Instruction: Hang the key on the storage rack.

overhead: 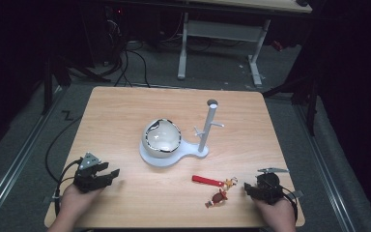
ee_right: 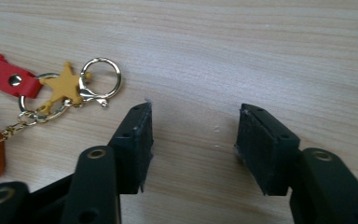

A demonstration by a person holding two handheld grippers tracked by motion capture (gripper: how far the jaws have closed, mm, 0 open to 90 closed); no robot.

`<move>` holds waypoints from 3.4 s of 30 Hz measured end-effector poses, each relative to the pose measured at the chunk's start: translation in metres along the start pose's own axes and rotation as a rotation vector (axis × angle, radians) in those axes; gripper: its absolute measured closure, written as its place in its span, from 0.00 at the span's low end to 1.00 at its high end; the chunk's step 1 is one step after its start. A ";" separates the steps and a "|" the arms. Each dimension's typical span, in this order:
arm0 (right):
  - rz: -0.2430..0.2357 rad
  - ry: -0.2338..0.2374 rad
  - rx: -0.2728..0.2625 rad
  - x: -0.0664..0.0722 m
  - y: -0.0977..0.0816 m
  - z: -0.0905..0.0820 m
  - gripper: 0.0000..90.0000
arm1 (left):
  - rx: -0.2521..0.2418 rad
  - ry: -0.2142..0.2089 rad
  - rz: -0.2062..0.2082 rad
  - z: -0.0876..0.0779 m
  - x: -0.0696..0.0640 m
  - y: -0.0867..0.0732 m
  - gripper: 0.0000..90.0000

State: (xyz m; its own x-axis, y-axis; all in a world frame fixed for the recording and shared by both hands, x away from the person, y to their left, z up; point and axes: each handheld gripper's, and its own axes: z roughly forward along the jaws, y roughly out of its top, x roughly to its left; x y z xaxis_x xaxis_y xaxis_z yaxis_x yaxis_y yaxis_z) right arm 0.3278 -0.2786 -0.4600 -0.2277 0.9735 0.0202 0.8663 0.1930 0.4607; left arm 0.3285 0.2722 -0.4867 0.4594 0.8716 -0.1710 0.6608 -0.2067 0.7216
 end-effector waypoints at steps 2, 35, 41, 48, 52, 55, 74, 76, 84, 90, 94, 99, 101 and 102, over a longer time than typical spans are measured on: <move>0.001 -0.010 0.029 -0.001 0.003 -0.001 0.54 | -0.001 -0.003 -0.006 0.000 0.000 -0.001 0.49; -0.055 -0.071 0.469 0.057 0.066 0.004 0.68 | -0.049 -0.023 0.007 -0.002 0.000 0.006 0.48; -0.052 -0.065 0.482 0.062 0.072 0.019 0.72 | -0.051 -0.017 0.000 -0.002 0.002 0.005 0.48; 0.009 -0.095 0.453 0.049 0.086 0.033 0.73 | -0.048 -0.019 -0.001 -0.001 0.003 0.005 0.48; 0.010 -0.056 0.431 0.054 0.088 0.019 0.72 | -0.043 -0.017 -0.002 0.000 0.003 0.005 0.48; -0.029 -0.021 0.390 0.072 0.086 -0.003 0.65 | -0.041 -0.018 0.001 0.000 0.002 0.005 0.48; -0.084 -0.051 0.436 0.080 0.067 -0.007 0.54 | -0.036 -0.023 0.006 -0.001 0.003 0.004 0.48; -0.059 -0.088 0.439 0.068 0.068 -0.009 0.55 | -0.036 -0.022 0.009 -0.001 0.002 0.005 0.48; -0.027 -0.077 0.384 0.055 0.071 -0.020 0.56 | -0.030 -0.026 0.013 0.002 0.001 0.005 0.48; -0.105 -0.015 0.339 0.090 0.068 -0.023 0.56 | -0.029 -0.027 0.016 0.000 0.001 0.005 0.48; -0.125 0.031 0.313 0.105 0.068 -0.030 0.56 | -0.030 -0.030 0.016 0.000 0.001 0.005 0.48; -0.195 0.066 0.314 0.130 0.062 -0.030 0.64 | -0.031 -0.031 0.017 0.000 0.000 0.005 0.48; -0.215 0.076 0.317 0.137 0.060 -0.027 0.67 | -0.033 -0.031 0.015 0.000 0.001 0.005 0.48; -0.221 0.081 0.319 0.140 0.059 -0.025 0.68 | -0.034 -0.030 0.015 0.000 0.000 0.005 0.48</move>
State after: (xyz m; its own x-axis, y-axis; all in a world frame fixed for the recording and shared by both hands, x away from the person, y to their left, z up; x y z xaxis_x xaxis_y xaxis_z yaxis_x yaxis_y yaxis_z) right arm 0.3358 -0.1338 -0.4074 -0.4476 0.8938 0.0271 0.8841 0.4378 0.1634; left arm 0.3323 0.2713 -0.4835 0.4873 0.8545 -0.1797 0.6334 -0.2042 0.7463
